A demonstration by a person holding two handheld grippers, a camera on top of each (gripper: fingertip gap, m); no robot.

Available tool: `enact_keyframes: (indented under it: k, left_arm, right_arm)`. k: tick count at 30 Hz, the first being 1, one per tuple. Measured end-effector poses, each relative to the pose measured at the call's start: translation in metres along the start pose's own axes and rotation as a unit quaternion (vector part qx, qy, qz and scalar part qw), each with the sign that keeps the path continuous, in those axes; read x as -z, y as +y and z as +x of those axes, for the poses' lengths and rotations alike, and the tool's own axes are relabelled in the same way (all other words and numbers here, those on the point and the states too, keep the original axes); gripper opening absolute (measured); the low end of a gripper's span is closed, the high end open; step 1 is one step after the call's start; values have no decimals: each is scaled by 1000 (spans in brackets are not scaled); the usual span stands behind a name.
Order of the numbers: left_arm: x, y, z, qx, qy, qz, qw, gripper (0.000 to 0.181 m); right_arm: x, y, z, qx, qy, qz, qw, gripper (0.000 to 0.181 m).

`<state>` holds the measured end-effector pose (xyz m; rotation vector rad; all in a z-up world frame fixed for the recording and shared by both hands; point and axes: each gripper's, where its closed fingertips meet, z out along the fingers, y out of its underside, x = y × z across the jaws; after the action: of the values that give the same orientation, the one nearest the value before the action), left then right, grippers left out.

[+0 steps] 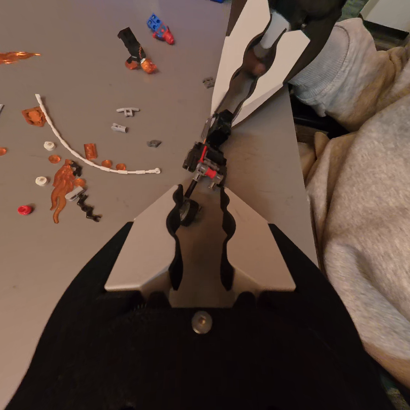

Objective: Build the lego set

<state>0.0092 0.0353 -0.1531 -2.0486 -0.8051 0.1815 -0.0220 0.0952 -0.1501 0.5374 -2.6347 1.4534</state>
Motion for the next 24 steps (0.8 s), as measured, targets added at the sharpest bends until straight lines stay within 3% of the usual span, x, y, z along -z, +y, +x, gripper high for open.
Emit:
enact_keyframes:
  k: [10, 24]
  left_arm:
    - [2, 0, -7, 33, -5, 7, 999, 39]
    - [1, 3, -4, 66, 32, -1, 997, 43]
  right_arm:
    - [1, 3, 18, -26, 48, -3, 998, 20]
    - [9, -3, 15, -4, 51, 32, 998, 22]
